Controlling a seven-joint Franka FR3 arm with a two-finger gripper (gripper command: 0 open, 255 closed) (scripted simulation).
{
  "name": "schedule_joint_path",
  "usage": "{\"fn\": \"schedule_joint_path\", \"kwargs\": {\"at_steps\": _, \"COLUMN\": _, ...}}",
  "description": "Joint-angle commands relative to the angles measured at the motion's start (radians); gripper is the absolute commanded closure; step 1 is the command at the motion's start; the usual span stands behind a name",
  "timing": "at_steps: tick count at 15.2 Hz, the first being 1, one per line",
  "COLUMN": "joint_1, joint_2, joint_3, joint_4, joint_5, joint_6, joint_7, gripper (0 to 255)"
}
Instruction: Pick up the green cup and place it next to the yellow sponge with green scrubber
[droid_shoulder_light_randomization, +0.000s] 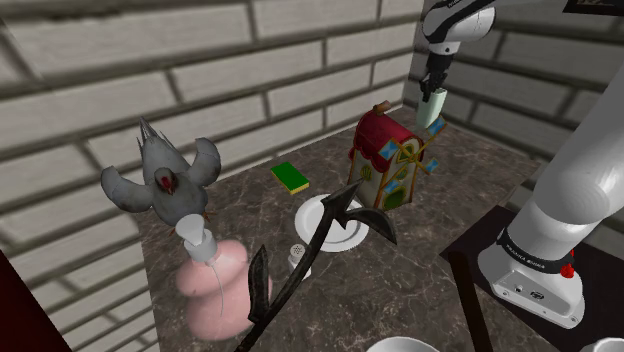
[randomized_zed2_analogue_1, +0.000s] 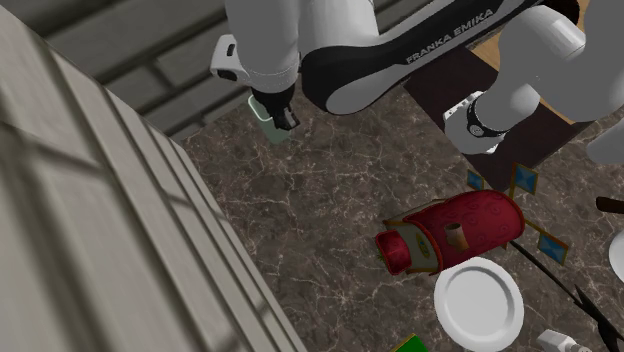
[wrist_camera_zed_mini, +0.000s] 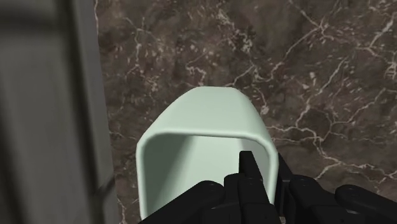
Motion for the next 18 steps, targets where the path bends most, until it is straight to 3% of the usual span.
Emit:
{"fn": "schedule_joint_path", "kwargs": {"at_steps": 1, "joint_1": 0.001, "joint_2": -0.011, "joint_3": 0.000, "joint_4": 0.017, "joint_5": -0.006, "joint_6": -0.027, "joint_7": 0.005, "gripper": 255}}
{"fn": "schedule_joint_path", "kwargs": {"at_steps": 18, "joint_1": 0.005, "joint_2": -0.069, "joint_3": 0.005, "joint_4": 0.187, "joint_5": -0.036, "joint_6": -0.249, "joint_7": 0.028, "gripper": 255}}
